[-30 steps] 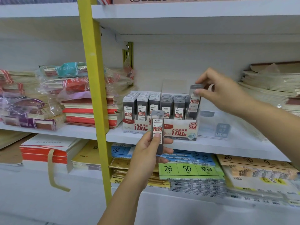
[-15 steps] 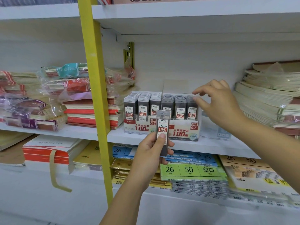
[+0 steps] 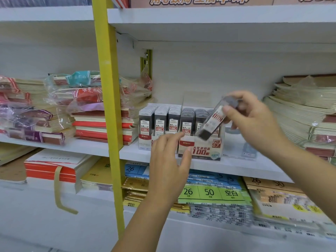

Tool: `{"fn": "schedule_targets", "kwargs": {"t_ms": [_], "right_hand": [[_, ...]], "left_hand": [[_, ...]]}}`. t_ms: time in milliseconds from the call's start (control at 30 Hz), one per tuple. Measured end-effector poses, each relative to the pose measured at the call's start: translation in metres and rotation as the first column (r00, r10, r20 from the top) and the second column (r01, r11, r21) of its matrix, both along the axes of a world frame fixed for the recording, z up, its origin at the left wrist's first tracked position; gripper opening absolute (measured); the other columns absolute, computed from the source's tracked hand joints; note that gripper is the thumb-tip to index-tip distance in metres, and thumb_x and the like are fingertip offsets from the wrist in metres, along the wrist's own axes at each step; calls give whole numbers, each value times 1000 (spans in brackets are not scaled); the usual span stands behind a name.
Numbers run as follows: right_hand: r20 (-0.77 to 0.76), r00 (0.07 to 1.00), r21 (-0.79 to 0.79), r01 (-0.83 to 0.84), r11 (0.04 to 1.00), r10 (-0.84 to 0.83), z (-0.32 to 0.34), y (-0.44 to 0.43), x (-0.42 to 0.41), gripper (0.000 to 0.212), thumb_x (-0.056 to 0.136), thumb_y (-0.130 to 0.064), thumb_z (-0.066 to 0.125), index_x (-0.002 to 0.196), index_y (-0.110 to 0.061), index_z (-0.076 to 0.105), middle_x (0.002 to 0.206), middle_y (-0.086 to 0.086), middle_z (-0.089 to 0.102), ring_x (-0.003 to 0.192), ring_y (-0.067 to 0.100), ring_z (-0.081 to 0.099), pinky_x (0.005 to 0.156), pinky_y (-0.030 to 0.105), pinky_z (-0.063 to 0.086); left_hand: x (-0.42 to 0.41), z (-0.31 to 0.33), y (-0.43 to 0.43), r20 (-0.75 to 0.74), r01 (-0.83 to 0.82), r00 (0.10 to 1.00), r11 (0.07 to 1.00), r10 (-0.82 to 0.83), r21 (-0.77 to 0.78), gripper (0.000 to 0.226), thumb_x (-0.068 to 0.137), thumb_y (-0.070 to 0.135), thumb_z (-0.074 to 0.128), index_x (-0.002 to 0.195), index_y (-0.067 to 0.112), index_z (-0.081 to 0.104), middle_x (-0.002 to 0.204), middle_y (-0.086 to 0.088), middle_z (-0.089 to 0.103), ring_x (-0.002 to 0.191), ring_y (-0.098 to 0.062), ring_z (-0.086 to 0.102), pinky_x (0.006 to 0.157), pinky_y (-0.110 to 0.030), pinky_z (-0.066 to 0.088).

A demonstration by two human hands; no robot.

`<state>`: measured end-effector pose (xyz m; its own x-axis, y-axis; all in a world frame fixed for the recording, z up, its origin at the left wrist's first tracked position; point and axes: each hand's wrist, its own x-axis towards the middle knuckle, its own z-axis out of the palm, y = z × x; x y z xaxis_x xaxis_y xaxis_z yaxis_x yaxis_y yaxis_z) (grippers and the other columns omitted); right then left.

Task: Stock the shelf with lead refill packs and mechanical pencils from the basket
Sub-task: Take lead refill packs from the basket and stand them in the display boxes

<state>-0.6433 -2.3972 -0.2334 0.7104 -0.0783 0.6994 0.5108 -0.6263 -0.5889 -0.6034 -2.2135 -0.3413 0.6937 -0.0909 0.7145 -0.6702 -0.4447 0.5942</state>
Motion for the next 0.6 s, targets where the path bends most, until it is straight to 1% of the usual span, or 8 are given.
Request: {"fn": "schedule_targets", "kwargs": {"t_ms": [67,100,200,300,400,467,533,600], "right_hand": [[122,986,-149,132,980,-115,9,-15,3,15,96,-20,57,100,-35,54,85,-8,69,76,9,66,60,22,50],[151,975,-235,197,952,-165,11,-21,6,15,95,-21,58,104,-33,54,87,-8,68,76,12,66,64,26,50],[159,962,-430,271,861,-224,10,-29,17,18,93,-22,60,106,-32,55,87,-14,62,75,0,58,65,18,42],[57,975,-485,215,848,-215,5,-32,30,21,91,-21,63,101,-36,53,88,-20,58,80,-3,56,67,14,40],[-57,980,-359,158,920,-191,5,-36,38,26,88,-22,68,96,-38,49,85,-10,65,79,4,61,69,22,45],[-78,979,-340,153,928,-190,8,-38,44,24,85,-24,71,89,-37,51,84,-9,66,75,0,58,66,17,43],[-71,968,-422,189,887,-240,7,-38,50,17,84,-29,70,85,-37,55,85,-11,62,77,1,53,63,12,37],[-18,950,-517,258,816,-311,4,-37,54,10,85,-34,68,87,-39,60,87,-14,53,84,8,45,68,21,33]], "left_hand": [[7,-3,-1,94,-61,994,986,46,157,48,101,37,51,148,33,40,153,12,36,144,-3,21,119,-20,18],[10,-5,-2,105,-73,993,968,49,241,53,103,39,46,154,34,31,162,11,25,151,-7,8,124,-30,12],[17,-15,-6,92,-95,994,909,63,405,60,104,48,34,158,39,8,168,12,-6,152,-6,-20,125,-38,-6],[21,-20,-6,97,-97,993,907,63,409,62,104,48,34,158,40,4,168,13,-8,151,-6,-21,124,-36,-9],[24,-22,-4,115,-107,991,909,66,403,63,104,46,37,157,42,4,168,14,-6,151,-4,-21,121,-32,-12],[25,-23,-3,120,-103,991,909,59,404,63,104,46,37,157,42,3,168,14,-6,150,-3,-22,121,-32,-11],[25,-24,-3,117,-91,992,913,48,398,63,104,46,38,157,41,5,168,14,-6,150,-3,-22,122,-33,-10],[25,-24,-3,111,-81,993,917,40,392,63,104,46,38,157,42,5,168,15,-5,150,-2,-21,122,-33,-10]]}}
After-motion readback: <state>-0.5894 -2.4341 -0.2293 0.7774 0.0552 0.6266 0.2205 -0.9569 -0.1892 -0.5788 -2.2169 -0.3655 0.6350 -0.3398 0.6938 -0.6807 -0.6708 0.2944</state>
